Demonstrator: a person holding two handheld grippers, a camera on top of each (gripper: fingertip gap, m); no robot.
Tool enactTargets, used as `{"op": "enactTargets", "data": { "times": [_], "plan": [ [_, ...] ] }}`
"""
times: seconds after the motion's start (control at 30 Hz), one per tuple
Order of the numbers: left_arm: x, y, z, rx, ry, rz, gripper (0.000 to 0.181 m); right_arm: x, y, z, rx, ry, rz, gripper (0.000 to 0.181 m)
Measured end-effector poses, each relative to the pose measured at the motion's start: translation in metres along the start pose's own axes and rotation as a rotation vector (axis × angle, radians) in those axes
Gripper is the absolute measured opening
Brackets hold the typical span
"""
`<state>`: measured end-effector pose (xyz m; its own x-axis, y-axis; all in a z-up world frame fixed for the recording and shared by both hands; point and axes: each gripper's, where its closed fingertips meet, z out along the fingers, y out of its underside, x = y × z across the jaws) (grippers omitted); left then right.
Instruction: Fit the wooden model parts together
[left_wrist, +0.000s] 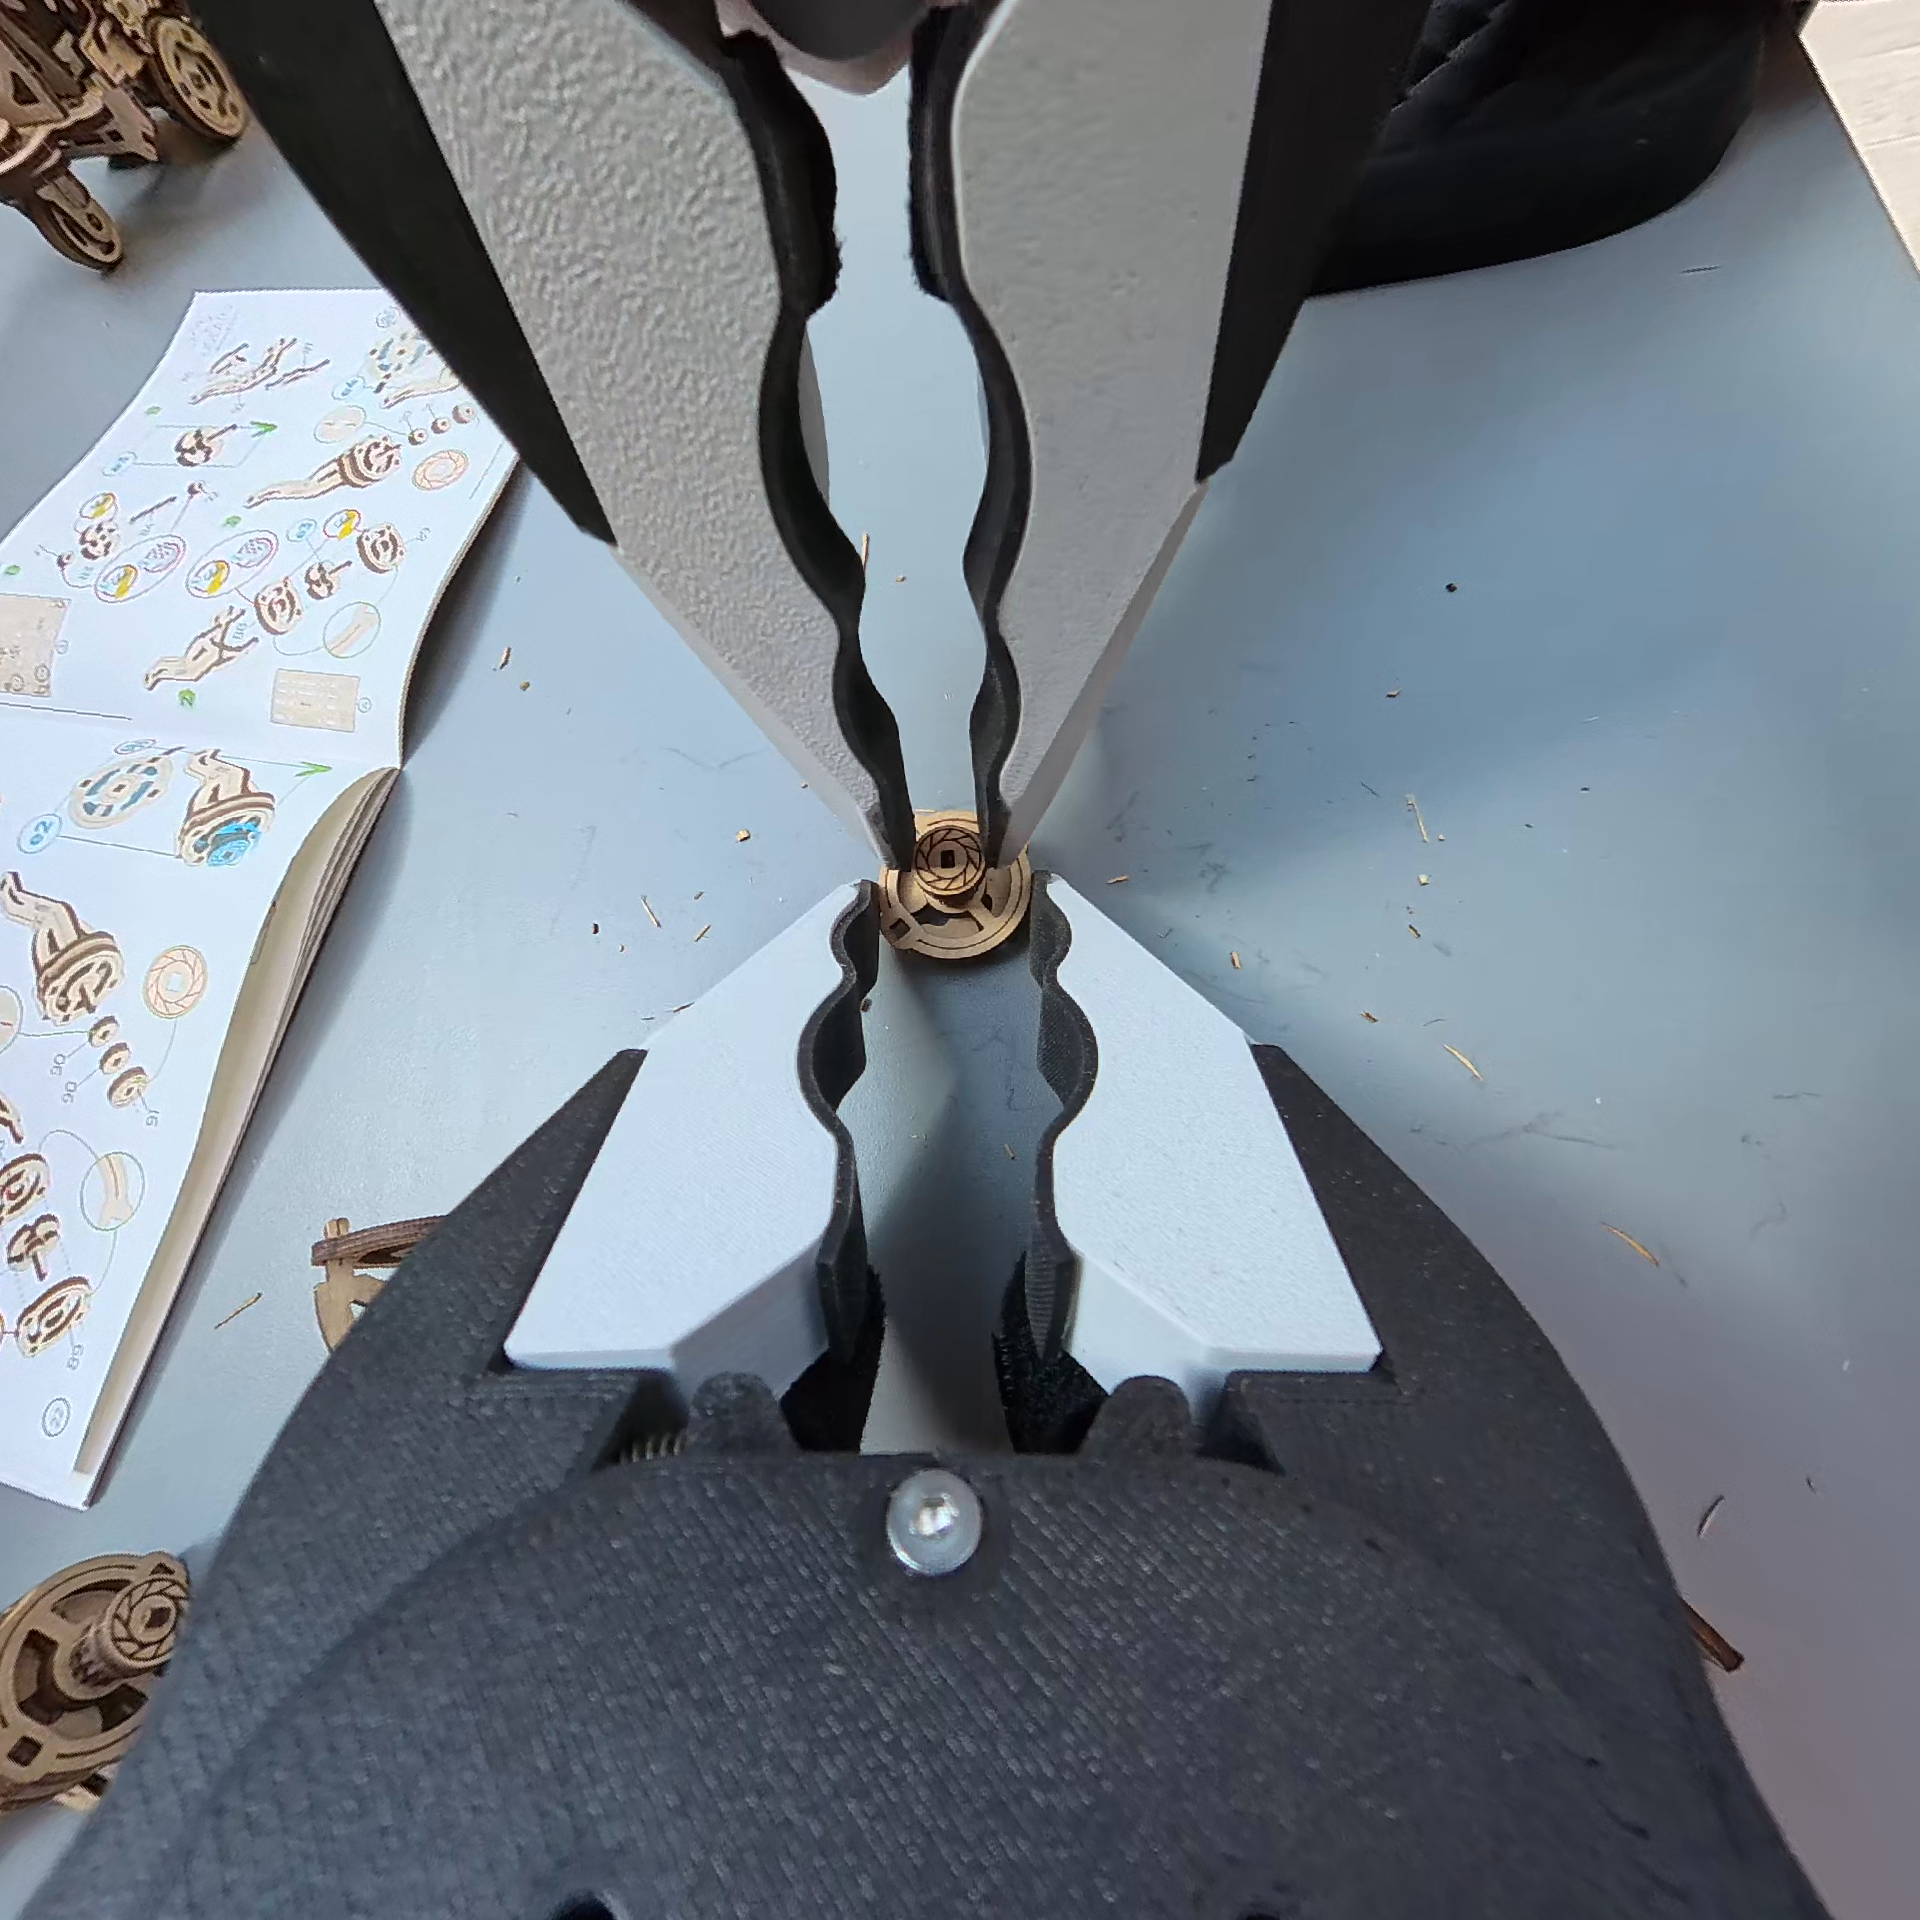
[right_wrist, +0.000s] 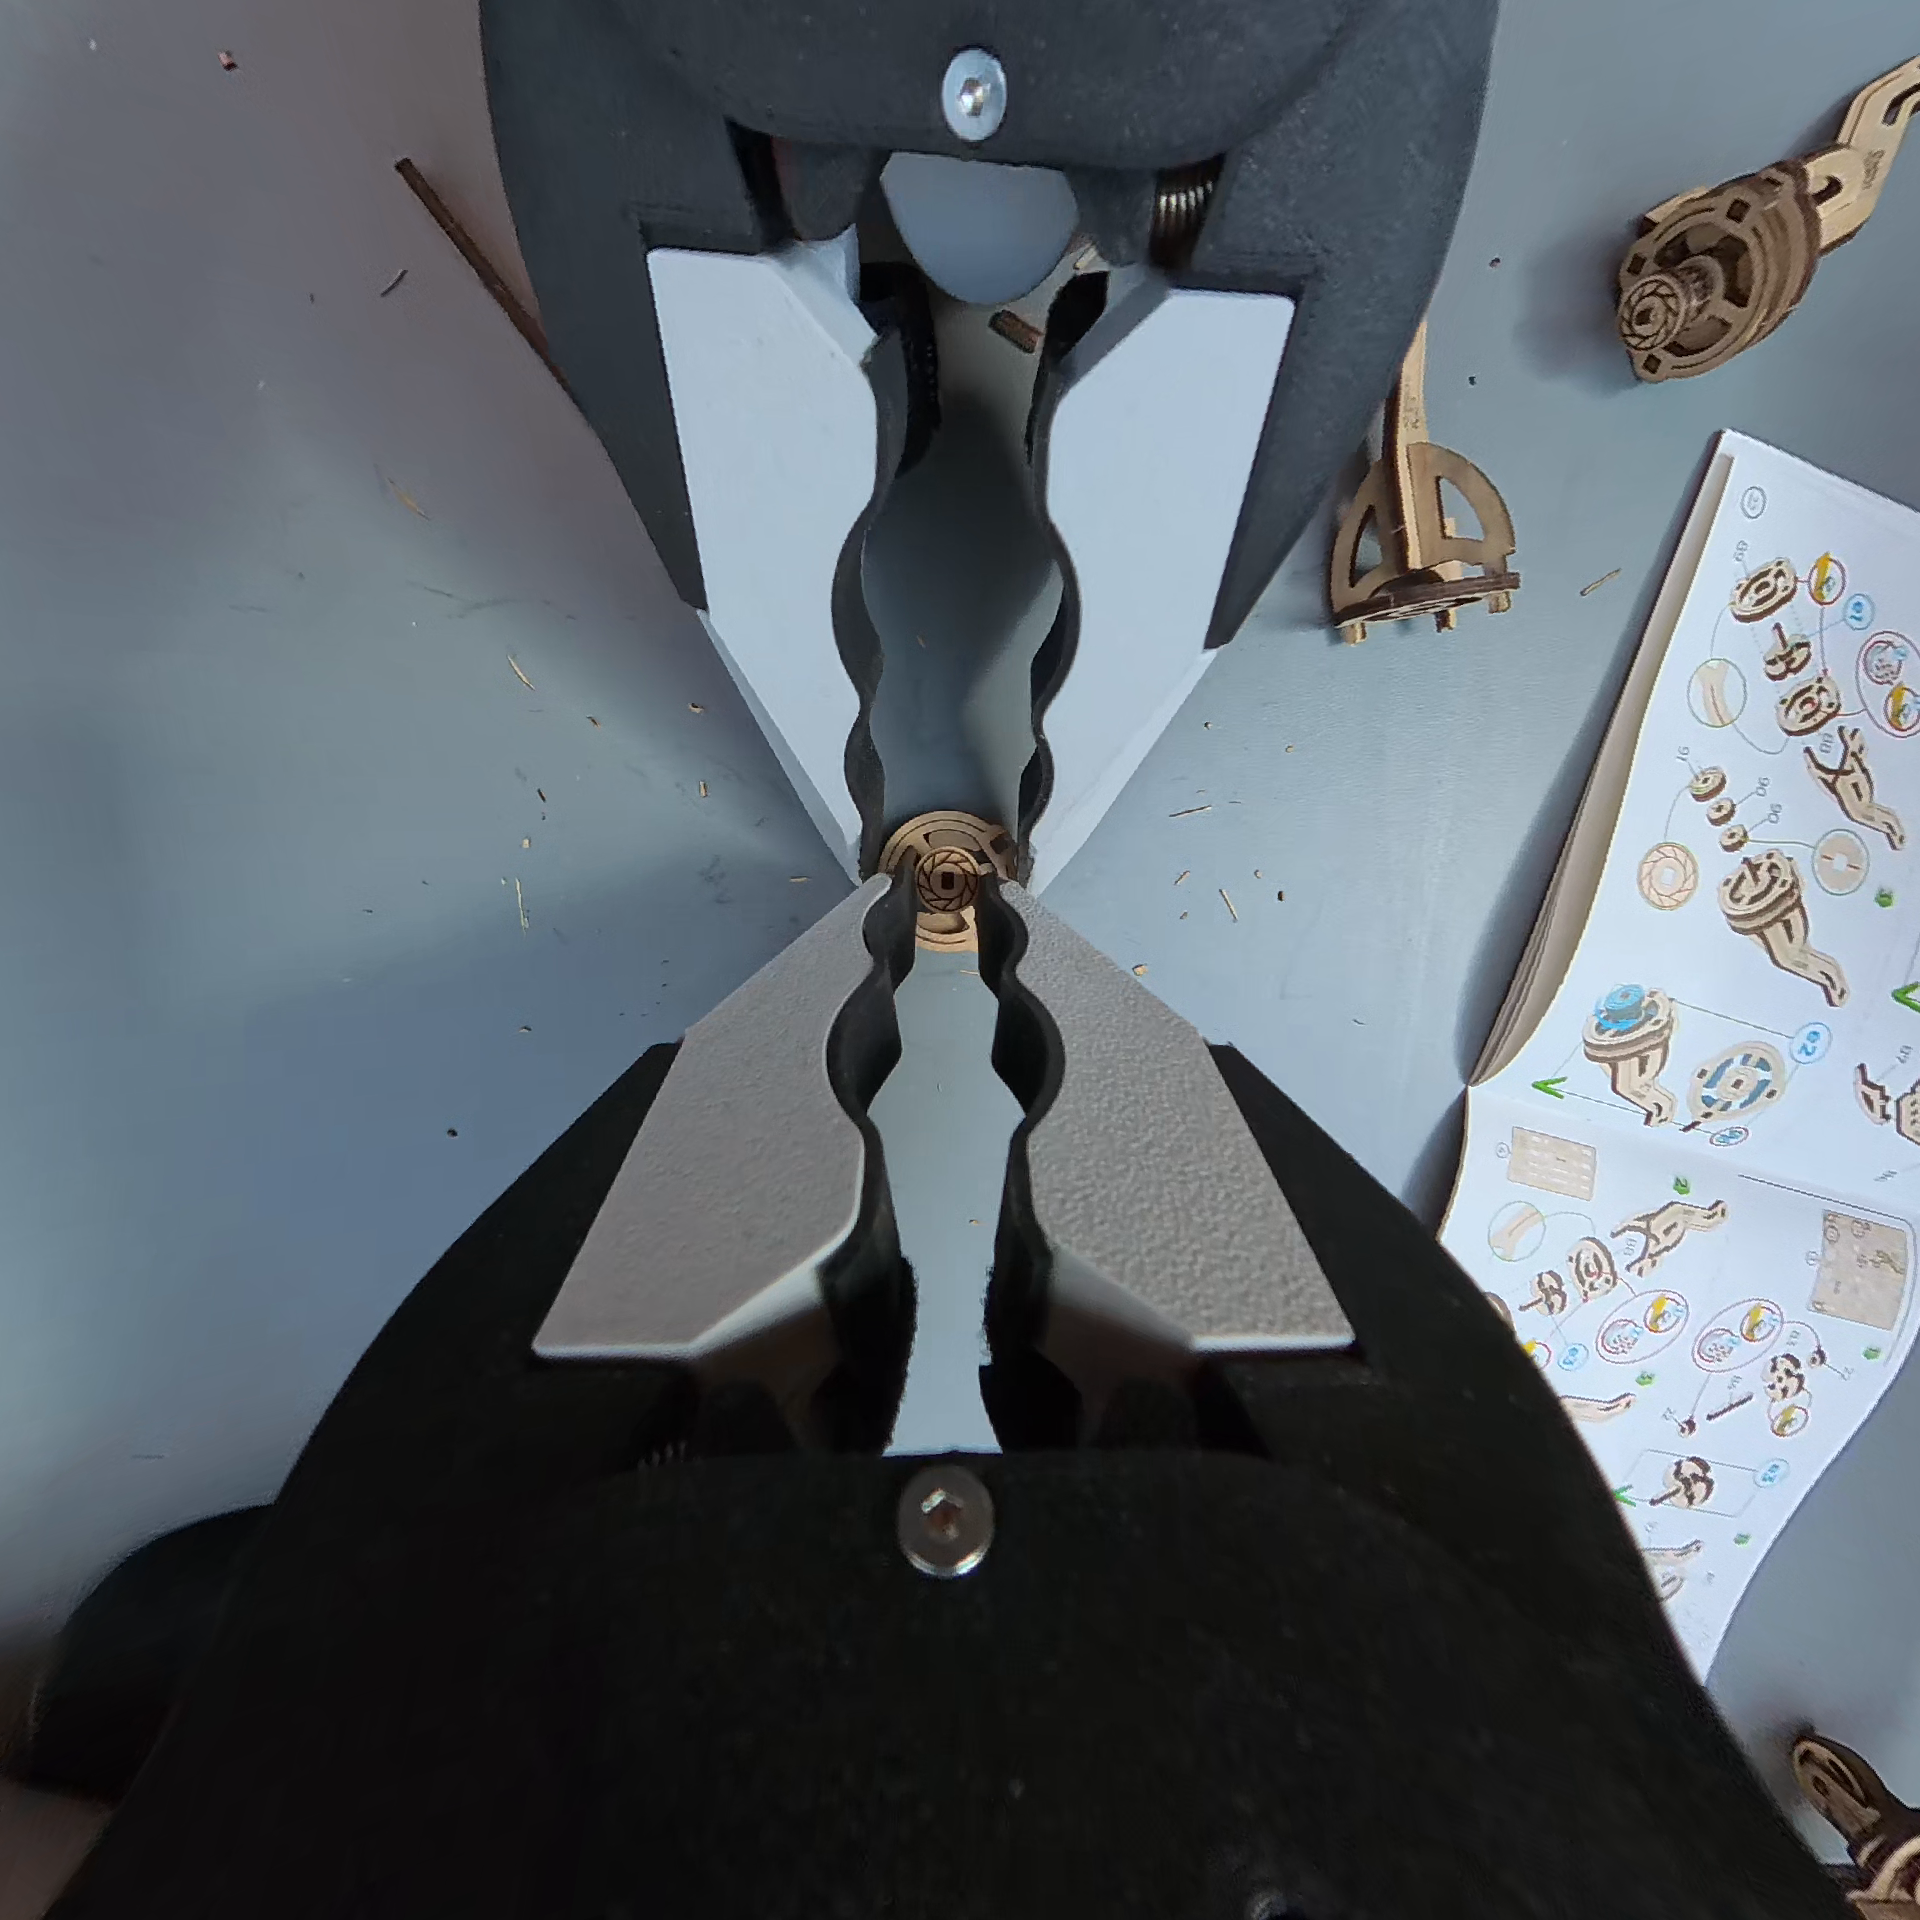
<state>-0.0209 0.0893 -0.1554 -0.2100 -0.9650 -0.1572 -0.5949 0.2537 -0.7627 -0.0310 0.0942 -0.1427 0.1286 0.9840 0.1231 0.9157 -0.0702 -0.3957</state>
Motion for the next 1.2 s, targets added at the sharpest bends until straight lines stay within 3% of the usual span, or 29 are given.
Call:
{"op": "enactTargets", "data": {
  "times": [0.2,0.57,0.83,1.2],
  "plan": [
    [0.0002,-0.0004,0.0001,0.001,-0.003,0.003,0.027,-0.0003,0.0010,-0.0005,0.009,0.037,-0.005,0.011],
    [-0.0002,-0.0001,0.0004,-0.001,0.000,-0.003,0.027,0.0001,0.0013,0.0001,0.043,-0.151,0.082,0.011],
    [0.0002,-0.0004,0.0000,0.002,-0.005,0.006,0.027,-0.0013,0.0004,-0.0003,0.038,-0.005,0.019,0.011],
    [-0.0001,0.0001,0.0002,-0.002,-0.002,0.000,0.027,-0.0002,-0.0001,0.0001,0.055,-0.072,0.052,0.011]
  ]
}}
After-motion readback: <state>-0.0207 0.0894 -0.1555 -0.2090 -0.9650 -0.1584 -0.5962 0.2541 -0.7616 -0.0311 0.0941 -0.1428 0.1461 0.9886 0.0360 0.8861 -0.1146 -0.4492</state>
